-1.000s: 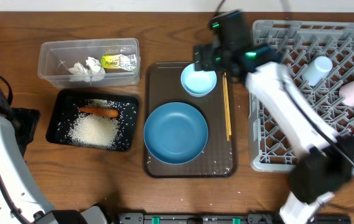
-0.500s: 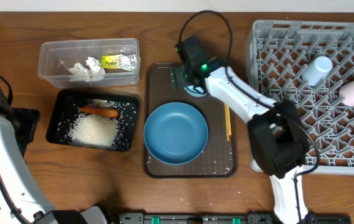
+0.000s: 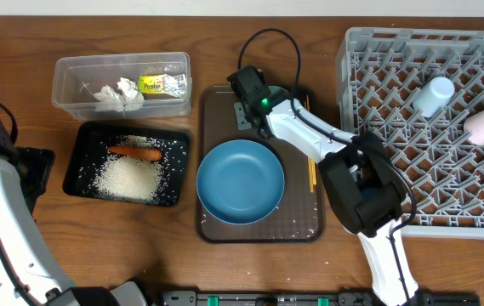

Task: Sort waste into correct bins and load items into the dishwasher rack
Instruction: 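Carry the light-blue cup right into the dish rack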

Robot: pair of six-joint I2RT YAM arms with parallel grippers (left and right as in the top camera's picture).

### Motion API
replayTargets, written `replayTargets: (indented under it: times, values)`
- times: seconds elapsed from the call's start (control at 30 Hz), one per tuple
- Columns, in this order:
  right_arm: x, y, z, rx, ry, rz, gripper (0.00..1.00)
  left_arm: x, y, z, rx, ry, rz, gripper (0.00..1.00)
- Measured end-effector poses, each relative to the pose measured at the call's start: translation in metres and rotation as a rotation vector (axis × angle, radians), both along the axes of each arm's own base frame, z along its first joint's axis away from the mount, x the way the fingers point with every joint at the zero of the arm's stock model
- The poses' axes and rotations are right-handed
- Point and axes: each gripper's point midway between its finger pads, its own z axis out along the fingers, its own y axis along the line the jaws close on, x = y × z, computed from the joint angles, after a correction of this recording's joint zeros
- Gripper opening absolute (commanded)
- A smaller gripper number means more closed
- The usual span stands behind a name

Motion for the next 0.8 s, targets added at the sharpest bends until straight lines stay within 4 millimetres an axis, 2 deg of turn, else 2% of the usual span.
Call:
replayTargets:
  times: [0.07, 0.13, 0.2, 0.3, 0.4, 0.5, 0.57, 0.67, 0.73, 0.8]
  values:
    - [0.000, 0.000, 0.001, 0.003, 0.000, -0.005, 0.14, 0.000, 0.000, 0.000, 0.000, 0.000, 0.000, 0.98]
    - [-0.002, -0.001, -0.001, -0.001, 0.012, -0.009, 0.06, 0.000, 0.000, 0.000, 0.000, 0.000, 0.000, 0.98]
    - [-0.002, -0.003, 0.006, -0.011, 0.013, -0.015, 0.01, 0.000, 0.000, 0.000, 0.000, 0.000, 0.000, 0.98]
    - [-0.001, -0.003, 0.025, 0.005, 0.011, -0.015, 0.01, 0.000, 0.000, 0.000, 0.000, 0.000, 0.000, 0.98]
    - [0.001, -0.005, 0.058, 0.035, -0.010, -0.018, 0.01, 0.000, 0.000, 0.000, 0.000, 0.000, 0.000, 0.98]
    - [0.001, -0.014, 0.114, 0.091, -0.062, -0.028, 0.01, 0.000, 0.000, 0.000, 0.000, 0.000, 0.000, 0.98]
    - [-0.001, -0.031, 0.157, 0.138, -0.096, -0.049, 0.01, 0.000, 0.000, 0.000, 0.000, 0.000, 0.000, 0.98]
    - [-0.008, -0.080, 0.219, 0.197, -0.133, -0.114, 0.01, 0.000, 0.000, 0.000, 0.000, 0.000, 0.000, 0.98]
    - [-0.012, -0.122, 0.245, 0.229, -0.131, -0.174, 0.01, 0.000, 0.000, 0.000, 0.000, 0.000, 0.000, 0.98]
    - [-0.015, -0.162, 0.255, 0.264, -0.106, -0.208, 0.01, 0.000, 0.000, 0.000, 0.000, 0.000, 0.000, 0.98]
